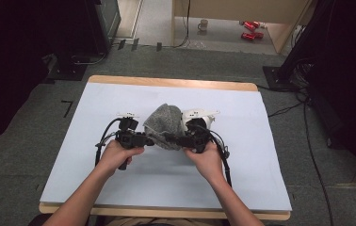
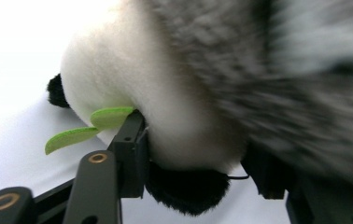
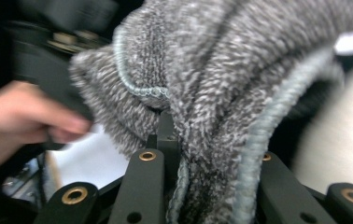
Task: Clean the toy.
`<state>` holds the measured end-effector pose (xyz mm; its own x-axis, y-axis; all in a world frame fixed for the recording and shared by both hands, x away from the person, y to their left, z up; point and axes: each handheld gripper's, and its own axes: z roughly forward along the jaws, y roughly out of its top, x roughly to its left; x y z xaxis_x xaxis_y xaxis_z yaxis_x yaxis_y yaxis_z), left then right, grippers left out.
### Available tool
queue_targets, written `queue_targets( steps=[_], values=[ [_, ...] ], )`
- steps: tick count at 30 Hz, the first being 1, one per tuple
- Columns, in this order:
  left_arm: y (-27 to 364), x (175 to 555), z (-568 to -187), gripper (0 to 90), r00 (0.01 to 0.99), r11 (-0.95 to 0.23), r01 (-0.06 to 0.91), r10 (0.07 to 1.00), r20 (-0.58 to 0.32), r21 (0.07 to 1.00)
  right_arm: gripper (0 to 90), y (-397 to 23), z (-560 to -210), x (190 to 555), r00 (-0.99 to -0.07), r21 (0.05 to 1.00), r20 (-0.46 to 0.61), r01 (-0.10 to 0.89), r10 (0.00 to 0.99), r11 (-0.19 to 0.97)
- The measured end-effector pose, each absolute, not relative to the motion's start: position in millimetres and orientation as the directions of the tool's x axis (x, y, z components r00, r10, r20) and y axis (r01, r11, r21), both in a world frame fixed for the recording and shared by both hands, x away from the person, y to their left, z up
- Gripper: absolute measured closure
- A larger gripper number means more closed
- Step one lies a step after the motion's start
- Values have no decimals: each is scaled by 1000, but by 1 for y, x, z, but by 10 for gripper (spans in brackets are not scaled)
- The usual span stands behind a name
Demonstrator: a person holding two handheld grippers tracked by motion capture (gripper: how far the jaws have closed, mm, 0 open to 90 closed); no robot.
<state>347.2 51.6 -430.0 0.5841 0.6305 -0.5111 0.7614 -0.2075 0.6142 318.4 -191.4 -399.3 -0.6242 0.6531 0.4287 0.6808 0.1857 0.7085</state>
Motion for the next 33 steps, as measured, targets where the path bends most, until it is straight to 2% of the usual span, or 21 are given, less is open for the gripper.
queue_targets(
  steps=[1, 3, 5, 12, 19, 22, 29, 33],
  values=[
    [52, 347, -430, 441, 584, -207, 761, 631, -511, 614, 771, -191, -399, 318, -624, 709, 429, 681, 653, 186],
    [49, 347, -436, 400, 625, -243, 716, 642, -445, 655, 775, -197, -412, 325, -613, 700, 427, 689, 665, 185],
    [49, 347, -437, 371, 637, -248, 703, 638, -434, 667, 775, -197, -412, 325, -618, 707, 407, 680, 672, 197],
    [53, 342, -442, 320, 721, -310, 604, 606, -337, 734, 773, -201, -413, 327, -620, 720, 382, 665, 685, 200],
    [40, 337, -456, 241, 740, -331, 544, 622, -255, 771, 771, -206, -414, 331, -609, 720, 385, 668, 693, 187],
    [38, 338, -458, 261, 725, -308, 541, 642, -249, 783, 769, -206, -414, 331, -603, 720, 383, 670, 699, 183],
    [36, 340, -458, 396, 697, -271, 557, 666, -265, 785, 774, -215, -413, 334, -594, 722, 366, 667, 716, 184],
    [36, 342, -458, 427, 697, -266, 559, 664, -272, 785, 778, -223, -410, 336, -592, 722, 343, 663, 730, 198]
  ],
)
